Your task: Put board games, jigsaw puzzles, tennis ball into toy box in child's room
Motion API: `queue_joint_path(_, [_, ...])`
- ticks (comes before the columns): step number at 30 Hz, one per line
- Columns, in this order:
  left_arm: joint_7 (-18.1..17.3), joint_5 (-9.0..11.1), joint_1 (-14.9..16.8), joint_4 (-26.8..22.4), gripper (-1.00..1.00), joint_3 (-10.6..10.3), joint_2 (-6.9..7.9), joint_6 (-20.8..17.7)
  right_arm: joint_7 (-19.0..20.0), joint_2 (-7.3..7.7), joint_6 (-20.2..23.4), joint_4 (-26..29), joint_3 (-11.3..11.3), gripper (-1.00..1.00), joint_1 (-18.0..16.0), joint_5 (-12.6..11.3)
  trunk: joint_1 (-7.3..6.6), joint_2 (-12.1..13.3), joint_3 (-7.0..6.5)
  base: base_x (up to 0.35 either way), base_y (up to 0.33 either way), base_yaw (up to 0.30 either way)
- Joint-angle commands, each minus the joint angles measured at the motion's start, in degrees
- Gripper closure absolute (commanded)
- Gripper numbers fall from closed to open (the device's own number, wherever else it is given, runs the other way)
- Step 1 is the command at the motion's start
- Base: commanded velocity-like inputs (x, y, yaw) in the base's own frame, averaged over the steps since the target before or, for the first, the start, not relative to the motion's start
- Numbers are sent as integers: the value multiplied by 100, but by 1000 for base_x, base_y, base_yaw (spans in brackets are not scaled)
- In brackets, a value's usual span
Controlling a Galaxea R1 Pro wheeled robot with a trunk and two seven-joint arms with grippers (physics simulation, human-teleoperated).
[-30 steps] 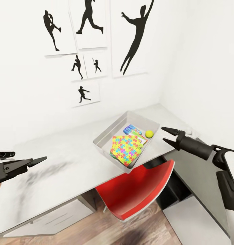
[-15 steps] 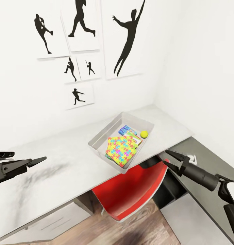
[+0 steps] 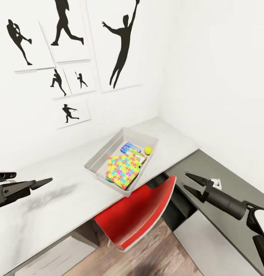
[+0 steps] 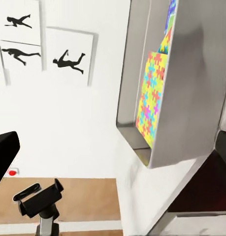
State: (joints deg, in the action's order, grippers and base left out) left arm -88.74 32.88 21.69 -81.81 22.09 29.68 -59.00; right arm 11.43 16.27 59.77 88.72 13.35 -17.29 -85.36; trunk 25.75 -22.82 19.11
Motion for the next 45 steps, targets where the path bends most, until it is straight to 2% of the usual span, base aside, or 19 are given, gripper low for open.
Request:
queue_joint_path(1, [-20, -1, -45, -2, -100, 9, 2, -60, 122, 1, 23, 0, 7, -100, 50, 59, 4, -10, 2, 0, 0, -224])
queue_joint_path(6, [-27, -1, -206, -2, -100, 66, 45, -61, 320, 6, 23, -3, 9, -100, 133, 72, 4, -10, -32, 0, 0, -222])
queue_joint_path(10, [-92, 12, -356, -2, -100, 116, 220, -65, 375, 8, 22, -2, 10, -100, 188, 78, 4, -10, -60, 0, 0, -220])
queue_joint_path(14, [-126, 15, -409, -2, -100, 132, 470, -67, 389, 2, 14, 2, 7, -100, 254, 80, 4, -10, -88, 0, 0, -220])
queue_joint_path(17, [-126, 16, -422, -2, -100, 136, 592, -68, 401, 0, 10, 4, 3, -100, 277, 80, 4, -10, -109, 0, 0, -220])
queue_joint_path(19, [-126, 16, -425, -2, -100, 137, 623, -68, 420, 0, 9, 4, 2, -100, 287, 80, 4, -10, -124, 0, 0, -220])
queue_joint_path(25, [-126, 17, -428, -2, -100, 131, 665, -68, 604, -1, 1, -1, 8, -100, 401, 108, 4, -10, -166, -86, 0, -220])
queue_joint_path(33, [-126, -5, -428, -2, -100, 125, 683, -61, 911, -1, -35, -4, 25, -100, 442, 391, 4, -10, -223, -180, 0, -220])
queue_joint_path(41, [-126, -190, -428, -2, -100, 134, 688, -59, 1041, 7, -129, -27, 28, -100, 454, 450, 4, -10, -280, -37, 0, -220])
queue_joint_path(45, [-126, -220, -428, 3, -100, 137, 688, -59, 1089, 8, -143, -34, 35, -100, 475, 654, 4, -10, -308, -129, 0, -220])
